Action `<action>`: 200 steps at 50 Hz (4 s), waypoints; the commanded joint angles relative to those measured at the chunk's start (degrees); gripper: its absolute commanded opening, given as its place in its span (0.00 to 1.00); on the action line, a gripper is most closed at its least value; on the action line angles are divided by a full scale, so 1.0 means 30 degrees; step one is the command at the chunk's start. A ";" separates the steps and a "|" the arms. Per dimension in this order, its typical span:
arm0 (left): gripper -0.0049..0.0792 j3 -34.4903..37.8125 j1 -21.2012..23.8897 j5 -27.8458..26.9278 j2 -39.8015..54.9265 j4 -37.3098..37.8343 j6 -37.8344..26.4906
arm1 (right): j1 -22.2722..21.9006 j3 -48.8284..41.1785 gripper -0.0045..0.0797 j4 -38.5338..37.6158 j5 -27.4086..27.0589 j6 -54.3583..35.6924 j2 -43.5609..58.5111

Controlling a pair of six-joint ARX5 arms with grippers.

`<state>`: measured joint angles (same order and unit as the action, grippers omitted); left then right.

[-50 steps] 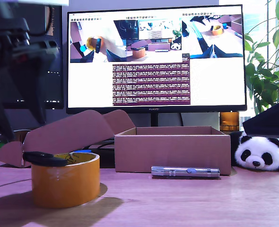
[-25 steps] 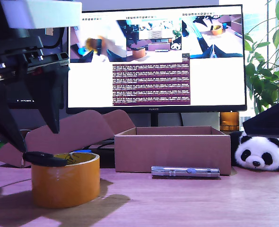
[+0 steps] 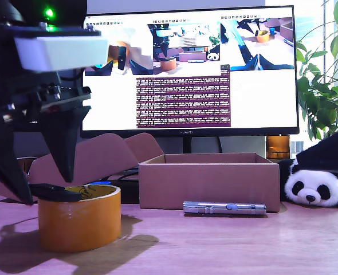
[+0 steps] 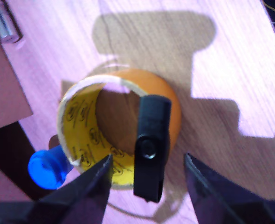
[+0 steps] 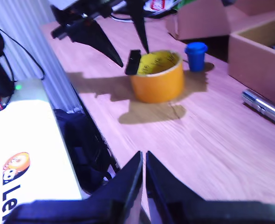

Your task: Pick up the USB drive and place it inside the cardboard box

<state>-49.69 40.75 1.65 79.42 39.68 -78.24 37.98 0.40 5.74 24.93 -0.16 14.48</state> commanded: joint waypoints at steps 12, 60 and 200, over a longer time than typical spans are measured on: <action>0.57 -0.0087 0.0007 -0.0015 0.0576 -0.0226 -0.0153 | 0.0051 -0.0022 0.04 -0.0080 -0.0029 -0.0117 0.0117; 0.54 -0.0087 0.0007 -0.0029 0.0925 -0.0153 -0.0248 | 0.0051 -0.0022 0.04 -0.0080 -0.0044 -0.0124 0.0117; 0.17 -0.4488 -0.0714 -0.6972 0.2011 -1.0382 1.5176 | 0.0051 -0.0007 0.04 -0.3089 -1.2087 0.2098 0.0109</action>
<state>-62.89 38.79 -19.09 83.22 9.48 -34.83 37.98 0.40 -2.96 -10.20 6.11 14.48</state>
